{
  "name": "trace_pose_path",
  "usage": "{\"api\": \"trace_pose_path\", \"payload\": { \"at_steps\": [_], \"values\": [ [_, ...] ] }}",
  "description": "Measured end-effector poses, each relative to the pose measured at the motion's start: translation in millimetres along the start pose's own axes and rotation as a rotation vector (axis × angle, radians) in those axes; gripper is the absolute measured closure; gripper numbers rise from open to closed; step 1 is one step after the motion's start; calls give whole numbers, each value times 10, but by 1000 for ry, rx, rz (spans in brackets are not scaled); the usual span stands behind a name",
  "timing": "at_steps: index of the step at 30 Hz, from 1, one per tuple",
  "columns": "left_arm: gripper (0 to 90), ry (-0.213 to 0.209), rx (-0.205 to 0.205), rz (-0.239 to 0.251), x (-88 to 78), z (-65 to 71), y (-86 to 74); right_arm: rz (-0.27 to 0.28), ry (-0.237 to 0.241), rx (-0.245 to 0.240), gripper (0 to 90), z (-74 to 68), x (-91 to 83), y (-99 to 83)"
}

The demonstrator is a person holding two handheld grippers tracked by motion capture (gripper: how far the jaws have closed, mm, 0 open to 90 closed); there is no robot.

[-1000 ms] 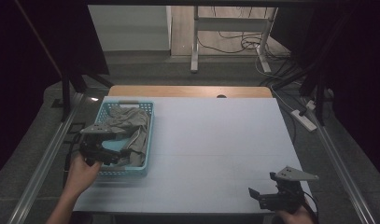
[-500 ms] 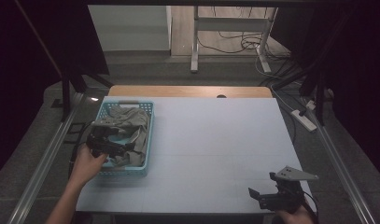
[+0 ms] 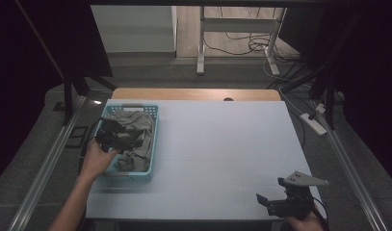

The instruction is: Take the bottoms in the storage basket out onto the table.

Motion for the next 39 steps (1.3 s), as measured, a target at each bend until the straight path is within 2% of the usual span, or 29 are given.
{"api": "trace_pose_path", "payload": {
  "at_steps": [12, 16, 19, 21, 26, 30, 35, 39],
  "values": [
    [0, -20, -15, -36, 186, -167, 103, -2, 4, 2, 18, -2, 4, 0],
    [0, 4, -13, -62, 271, -211, 164, -1, 5, -2, 18, -3, 4, 0],
    [0, 2, -13, -60, 325, -219, 210, -2, 6, -2, 18, -3, 4, 0],
    [0, 29, -6, -74, 369, -242, 235, -2, 6, -1, 18, -3, 5, 0],
    [0, 10, -18, -81, 486, -262, 308, -4, 8, -1, 18, -3, 6, -1],
    [0, 51, -3, -140, 622, -290, 309, -4, 9, 0, 18, -1, 5, -2],
    [0, 61, -27, -176, 738, -351, 269, -2, 9, -2, 18, -2, 2, -3],
    [0, 71, -26, -242, 849, -386, 180, -2, 10, -2, 18, -2, 2, -3]
  ]
}}
Point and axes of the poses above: each handheld gripper's, and its own axes: x roughly forward along the jaws, y roughly out of its top, z roughly to its right, the point moved 7 cm from there along x, roughly forward along the jaws, and after that the axes turned 1 degree about x, right-handed, at the moved point
